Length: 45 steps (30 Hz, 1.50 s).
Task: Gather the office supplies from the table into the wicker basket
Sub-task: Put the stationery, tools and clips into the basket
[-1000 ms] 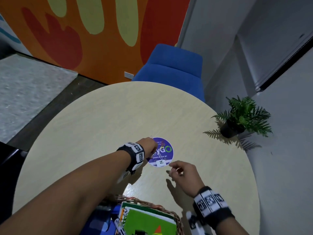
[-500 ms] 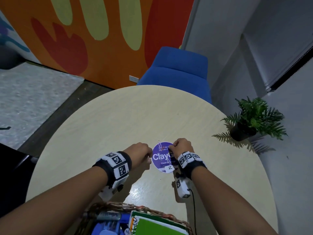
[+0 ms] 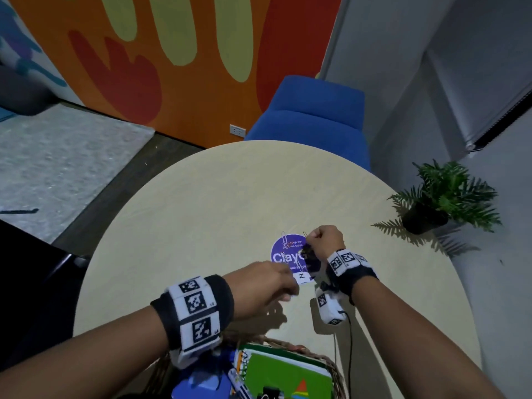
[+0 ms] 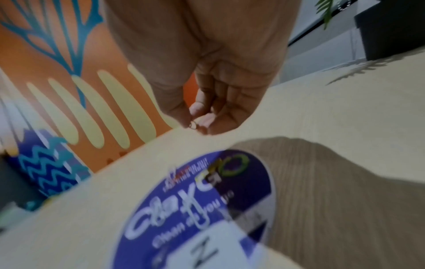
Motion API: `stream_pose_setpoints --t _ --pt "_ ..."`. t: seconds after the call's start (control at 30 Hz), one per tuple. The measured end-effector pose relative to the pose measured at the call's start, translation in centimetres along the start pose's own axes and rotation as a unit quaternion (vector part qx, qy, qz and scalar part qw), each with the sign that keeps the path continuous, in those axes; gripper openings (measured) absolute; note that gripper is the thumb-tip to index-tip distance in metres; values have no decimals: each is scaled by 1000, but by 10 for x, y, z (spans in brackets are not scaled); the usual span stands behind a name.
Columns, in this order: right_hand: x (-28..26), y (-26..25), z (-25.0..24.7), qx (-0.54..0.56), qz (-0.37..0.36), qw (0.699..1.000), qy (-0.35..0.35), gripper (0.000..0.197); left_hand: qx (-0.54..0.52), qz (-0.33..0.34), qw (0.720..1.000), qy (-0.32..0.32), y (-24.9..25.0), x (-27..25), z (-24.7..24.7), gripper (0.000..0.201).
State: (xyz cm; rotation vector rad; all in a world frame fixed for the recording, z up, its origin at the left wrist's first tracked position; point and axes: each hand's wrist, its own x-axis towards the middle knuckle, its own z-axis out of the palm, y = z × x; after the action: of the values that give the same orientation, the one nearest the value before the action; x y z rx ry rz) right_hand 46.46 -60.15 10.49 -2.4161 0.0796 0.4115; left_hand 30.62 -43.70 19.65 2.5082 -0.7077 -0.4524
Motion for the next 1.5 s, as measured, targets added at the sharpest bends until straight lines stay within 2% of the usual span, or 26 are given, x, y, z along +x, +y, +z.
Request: stream_pose_setpoints --t 0.07,0.2,0.27,0.37,0.47,0.63,0.73,0.8,0.9,0.97,1.07,1.13,1.23,1.3,1.4,1.5 --pt "-15 3 -18 48 -31 998 -12 22 -7 27 999 -38 15 -12 9 24" --pt "-61 14 -45 181 -70 977 -90 16 -15 66 989 -128 35 -31 22 32" --pt "-90 18 -55 198 -89 968 -129 11 -30 58 987 -148 36 -34 22 41" --pt "-135 25 -62 184 -103 959 -188 10 -53 -4 996 -78 21 -28 10 37" --pt "-171 34 -60 117 -133 948 -264 11 12 -69 997 10 -17 -5 -5 29" --pt "-198 40 -56 -3 -185 919 -347 25 130 -161 978 12 -84 46 -7 34" --pt "-196 44 -56 -60 -219 885 -406 29 185 -169 968 3 -100 71 7 41" --pt "-183 41 -57 -60 -238 895 -373 24 212 -169 962 -39 -105 89 18 51" --pt "-143 33 -51 -24 -233 946 -222 30 220 -183 953 -97 -109 110 34 70" --pt "-103 30 -39 -74 -233 960 -134 36 210 -188 953 -115 -112 120 43 78" --pt "-57 24 -16 -174 -199 959 -107 42 200 -209 947 -142 -114 123 54 93" --pt "-43 21 -3 -199 -179 959 -98 44 199 -222 945 -135 -112 119 57 95" --pt "-37 27 12 -245 -179 947 -102 45 201 -235 946 -97 -111 108 53 83" --pt "-36 36 19 -285 -177 936 -106 46 214 -237 945 -69 -114 99 48 63" --pt "-36 45 19 -287 -155 943 -70 35 239 -247 938 -31 -119 81 40 31" --pt "-40 53 14 -263 -117 957 -33 21 248 -272 929 -38 -119 65 35 23"
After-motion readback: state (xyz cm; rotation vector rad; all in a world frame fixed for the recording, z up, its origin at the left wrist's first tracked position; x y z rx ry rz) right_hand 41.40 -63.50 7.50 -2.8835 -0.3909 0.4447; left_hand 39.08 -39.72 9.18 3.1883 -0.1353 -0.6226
